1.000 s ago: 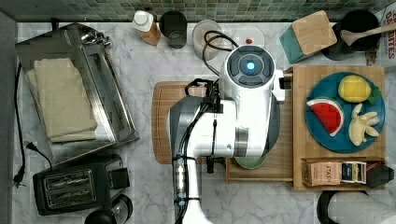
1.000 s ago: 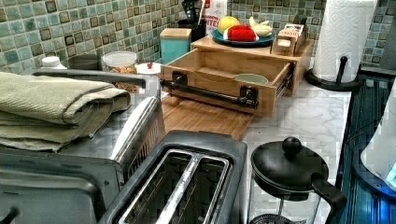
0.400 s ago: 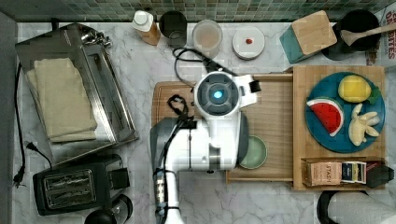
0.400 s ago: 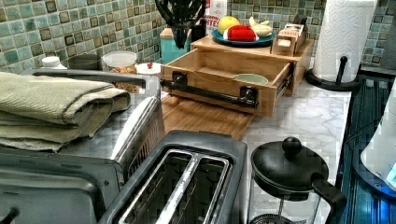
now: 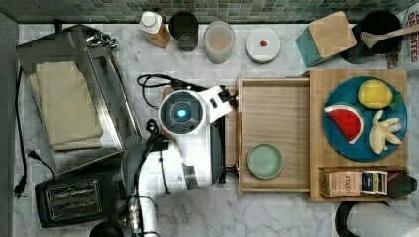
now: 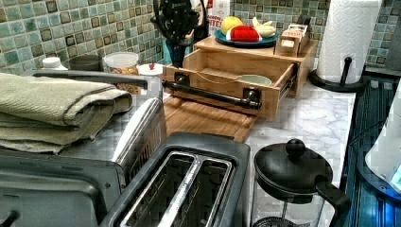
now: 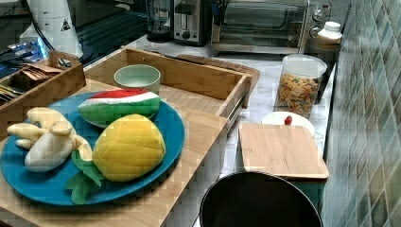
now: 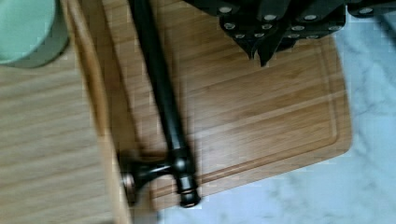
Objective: Close the drawer.
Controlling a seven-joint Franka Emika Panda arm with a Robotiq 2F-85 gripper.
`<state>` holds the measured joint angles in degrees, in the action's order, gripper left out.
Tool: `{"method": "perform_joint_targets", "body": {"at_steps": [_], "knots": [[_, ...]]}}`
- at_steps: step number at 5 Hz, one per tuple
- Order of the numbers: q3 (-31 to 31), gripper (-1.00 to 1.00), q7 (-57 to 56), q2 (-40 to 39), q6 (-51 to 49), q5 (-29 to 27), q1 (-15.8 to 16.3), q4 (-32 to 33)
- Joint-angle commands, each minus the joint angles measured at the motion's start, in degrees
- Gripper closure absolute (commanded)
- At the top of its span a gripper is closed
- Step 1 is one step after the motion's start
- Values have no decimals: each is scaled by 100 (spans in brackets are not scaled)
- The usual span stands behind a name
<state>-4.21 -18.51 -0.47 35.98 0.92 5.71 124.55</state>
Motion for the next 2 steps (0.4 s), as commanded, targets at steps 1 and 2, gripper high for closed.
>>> {"method": "perform_joint_targets", "body": {"at_steps": [1, 2], "knots": [[-137, 100, -476, -431, 169, 627, 175, -50], [-152, 100, -502, -575, 87, 735, 138, -29]]}}
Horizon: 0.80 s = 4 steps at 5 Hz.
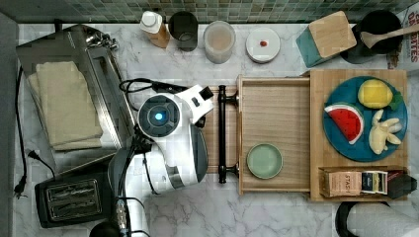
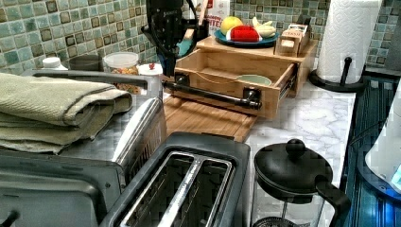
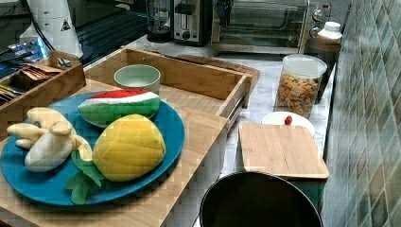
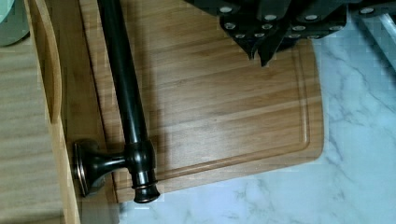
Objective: Close the drawer.
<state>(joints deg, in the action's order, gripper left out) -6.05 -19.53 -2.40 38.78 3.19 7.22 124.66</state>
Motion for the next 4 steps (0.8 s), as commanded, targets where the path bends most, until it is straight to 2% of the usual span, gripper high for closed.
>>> {"method": "perform_joint_targets", "body": {"at_steps": [1, 2, 4], "knots": [[81, 100, -250, -456, 168, 748, 2, 238], [171, 100, -521, -537, 309, 610, -47, 343], [217, 100, -1012, -472, 486, 871, -346, 573]]}}
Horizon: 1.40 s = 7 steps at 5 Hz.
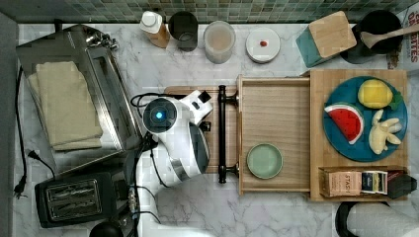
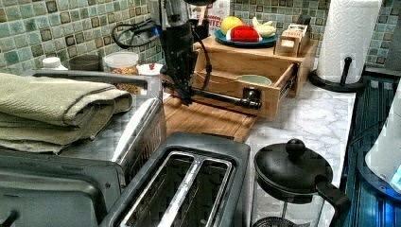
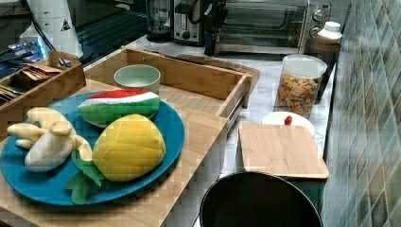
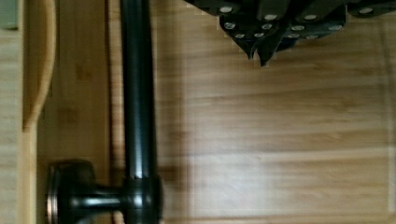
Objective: Close the drawer.
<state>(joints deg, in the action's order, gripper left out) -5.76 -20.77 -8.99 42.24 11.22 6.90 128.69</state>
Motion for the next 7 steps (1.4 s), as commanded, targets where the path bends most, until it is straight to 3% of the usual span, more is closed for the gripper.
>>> {"method": "perform_joint_targets", "body": {"at_steps": [1, 3, 5, 6, 7], "knots": [[333, 100, -1355, 195, 345, -1, -461, 270], [754, 100, -2616, 196, 612, -318, -876, 440], [1092, 100, -3497, -119, 1152, -794, -1516, 639], [1210, 100, -3409, -169, 1485, -636, -1708, 814], [1529, 100, -3275, -80, 1625, -43, -1745, 873]]}}
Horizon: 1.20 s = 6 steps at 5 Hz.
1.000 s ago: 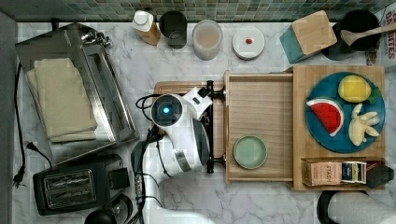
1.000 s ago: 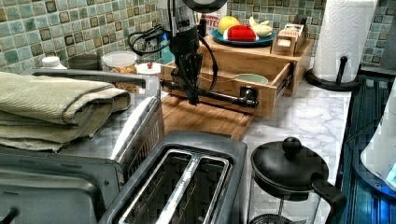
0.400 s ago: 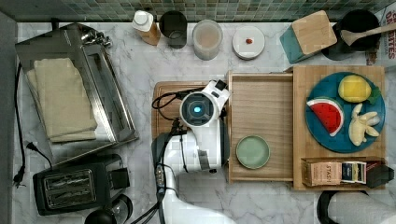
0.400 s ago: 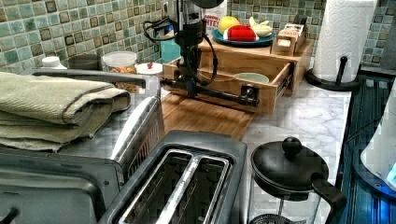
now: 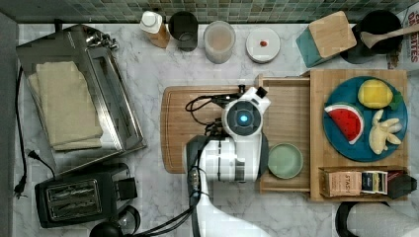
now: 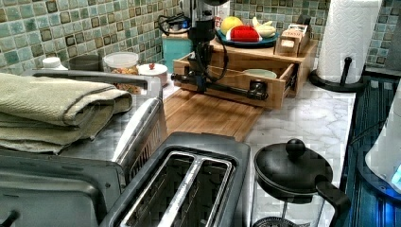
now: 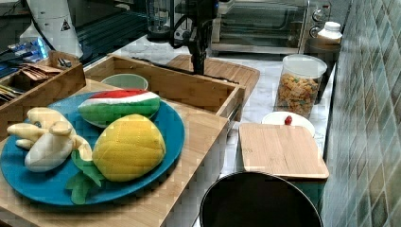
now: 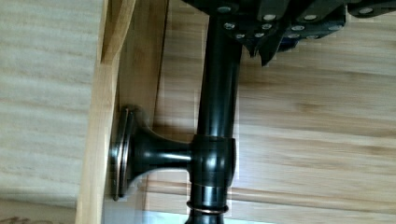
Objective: Close the drawer.
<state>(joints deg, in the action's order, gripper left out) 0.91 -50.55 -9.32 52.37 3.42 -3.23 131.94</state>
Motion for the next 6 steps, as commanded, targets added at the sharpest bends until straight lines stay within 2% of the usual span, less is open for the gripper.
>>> {"method": "perform_joint_targets", "body": {"at_steps": [1, 2, 3, 4, 5, 6], "knots": [[1141, 100, -1055, -326, 490, 780, -974, 195], [1234, 100, -1726, -750, 575, 851, -1400, -288], [1444, 100, -1931, -1071, 168, 1152, -1540, -917], [1642, 100, -2037, -1309, 219, 1177, -1600, -1183], [1569, 100, -1954, -953, -29, 874, -1563, -900], [1555, 100, -1949, -952, -31, 881, -1578, -900]]}}
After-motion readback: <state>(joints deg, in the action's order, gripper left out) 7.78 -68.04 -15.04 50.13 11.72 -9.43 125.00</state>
